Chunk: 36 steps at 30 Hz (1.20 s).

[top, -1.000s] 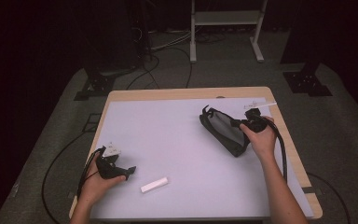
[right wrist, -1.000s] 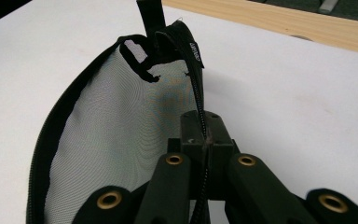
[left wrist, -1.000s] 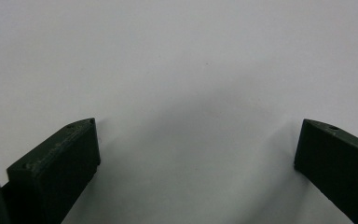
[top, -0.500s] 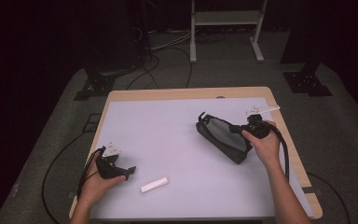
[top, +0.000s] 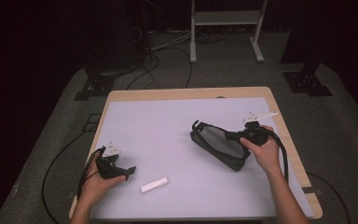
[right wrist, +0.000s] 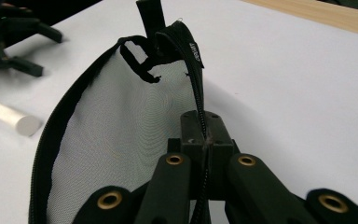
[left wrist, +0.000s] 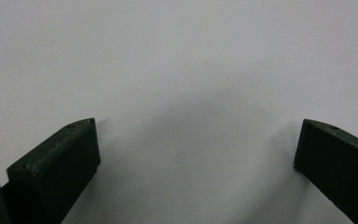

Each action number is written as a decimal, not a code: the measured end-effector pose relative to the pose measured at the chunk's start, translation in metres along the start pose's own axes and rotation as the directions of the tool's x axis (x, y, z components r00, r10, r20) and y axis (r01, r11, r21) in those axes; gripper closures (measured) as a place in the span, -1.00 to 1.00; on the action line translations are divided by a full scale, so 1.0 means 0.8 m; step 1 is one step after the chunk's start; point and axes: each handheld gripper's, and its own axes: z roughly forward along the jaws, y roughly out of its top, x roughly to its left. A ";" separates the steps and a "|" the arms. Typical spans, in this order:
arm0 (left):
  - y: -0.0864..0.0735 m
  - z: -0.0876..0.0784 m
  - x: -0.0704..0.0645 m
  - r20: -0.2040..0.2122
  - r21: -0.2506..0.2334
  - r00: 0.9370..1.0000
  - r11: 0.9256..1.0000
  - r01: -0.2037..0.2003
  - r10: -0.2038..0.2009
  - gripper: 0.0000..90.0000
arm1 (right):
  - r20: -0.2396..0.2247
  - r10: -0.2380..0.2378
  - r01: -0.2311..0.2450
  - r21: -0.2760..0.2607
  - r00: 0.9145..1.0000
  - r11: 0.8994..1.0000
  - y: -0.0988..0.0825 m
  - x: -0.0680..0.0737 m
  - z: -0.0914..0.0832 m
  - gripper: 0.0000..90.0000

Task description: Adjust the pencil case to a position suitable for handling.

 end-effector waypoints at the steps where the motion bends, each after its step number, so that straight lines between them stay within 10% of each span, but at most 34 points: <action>1: 0.000 0.000 0.000 0.000 0.000 1.000 1.000 0.000 0.000 -1.00 | -0.009 -0.002 0.002 0.005 1.000 1.000 0.000 0.002 0.001 0.95; 15: 0.000 0.000 0.000 -0.001 -0.001 1.000 1.000 0.000 0.000 -1.00 | -0.141 -0.090 0.098 0.052 0.986 0.994 0.000 0.022 0.016 0.95; 36: 0.000 0.000 0.000 -0.001 0.000 1.000 1.000 0.000 0.000 -1.00 | -0.360 -0.145 0.202 0.125 0.922 0.971 0.005 0.044 0.039 0.95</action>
